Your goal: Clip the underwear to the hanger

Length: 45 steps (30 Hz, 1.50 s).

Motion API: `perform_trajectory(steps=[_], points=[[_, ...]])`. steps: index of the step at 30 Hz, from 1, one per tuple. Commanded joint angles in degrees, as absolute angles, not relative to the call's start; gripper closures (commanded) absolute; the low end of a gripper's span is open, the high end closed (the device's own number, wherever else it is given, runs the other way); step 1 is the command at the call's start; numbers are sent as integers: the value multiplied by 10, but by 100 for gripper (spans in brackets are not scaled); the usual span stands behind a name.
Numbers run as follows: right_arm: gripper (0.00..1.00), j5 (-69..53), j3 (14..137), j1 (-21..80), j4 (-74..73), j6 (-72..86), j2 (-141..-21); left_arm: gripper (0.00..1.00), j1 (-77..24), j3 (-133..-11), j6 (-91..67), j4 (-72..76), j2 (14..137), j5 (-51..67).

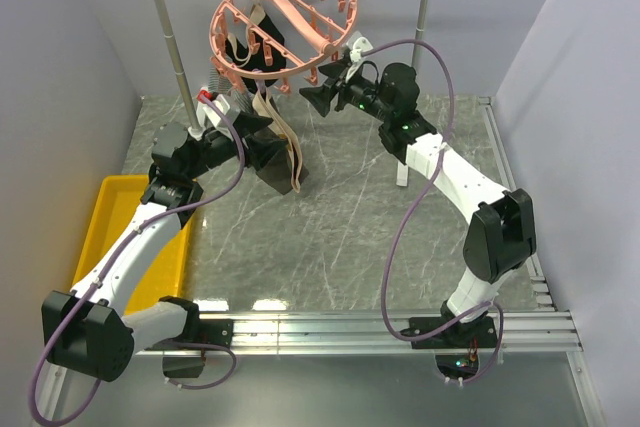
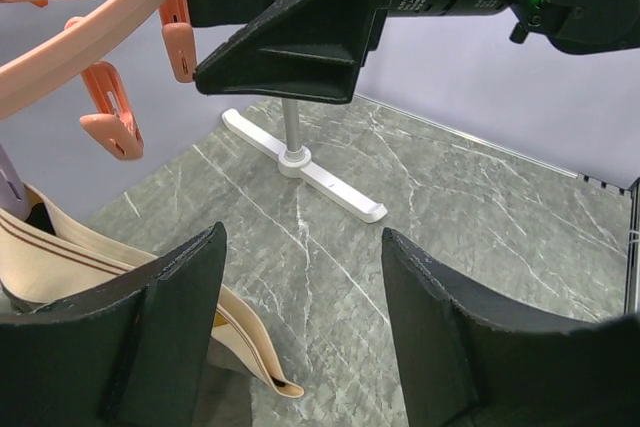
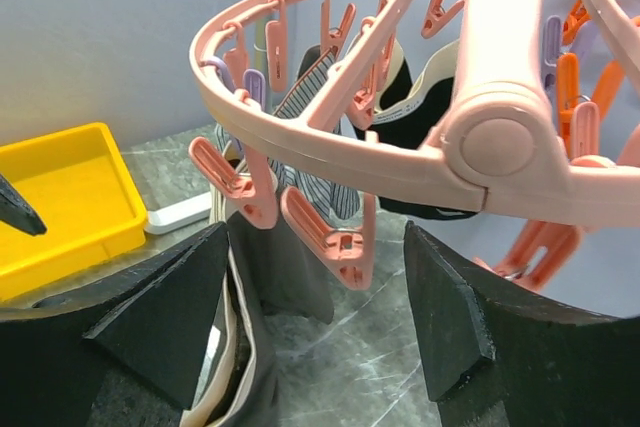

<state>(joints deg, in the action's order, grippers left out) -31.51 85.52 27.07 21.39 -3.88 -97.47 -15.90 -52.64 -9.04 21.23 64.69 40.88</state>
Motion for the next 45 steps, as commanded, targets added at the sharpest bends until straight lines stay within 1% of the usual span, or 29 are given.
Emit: perform_trajectory(steps=[1,12,16,19,20,22,23,27,30,31,33,34,35,37,38,45], points=[[23,-295,884,279,242,-29,-976,31,-162,-538,-82,229,639,403],[25,-261,894,290,255,-25,-986,31,-162,-533,-80,224,638,394],[29,-250,897,294,256,-30,-989,31,-162,-532,-76,221,636,392],[37,-245,900,297,254,-30,-989,31,-162,-533,-75,217,635,391],[43,-243,902,296,252,-30,-989,31,-162,-533,-74,216,636,390],[49,-242,906,296,246,-29,-990,31,-162,-534,-73,214,636,388],[54,-242,908,297,243,-28,-990,31,-161,-535,-72,214,637,387],[61,-245,918,296,224,-7,-989,32,-162,-541,-68,211,642,382],[67,-246,927,296,213,-1,-990,32,-162,-547,-61,210,645,371],[73,-246,932,298,209,17,-991,31,-162,-548,-59,209,649,369],[78,-245,937,297,200,31,-991,32,-162,-553,-54,210,652,360],[85,-245,941,297,197,36,-991,32,-162,-554,-53,211,655,356],[88,-245,944,297,193,43,-993,31,-163,-555,-53,214,657,353],[97,-244,951,297,184,62,-995,31,-165,-562,-51,215,664,340],[99,-243,952,296,182,68,-996,31,-167,-563,-50,217,666,336],[100,-244,966,296,160,141,-1003,28,-199,-573,-53,281,706,295]])
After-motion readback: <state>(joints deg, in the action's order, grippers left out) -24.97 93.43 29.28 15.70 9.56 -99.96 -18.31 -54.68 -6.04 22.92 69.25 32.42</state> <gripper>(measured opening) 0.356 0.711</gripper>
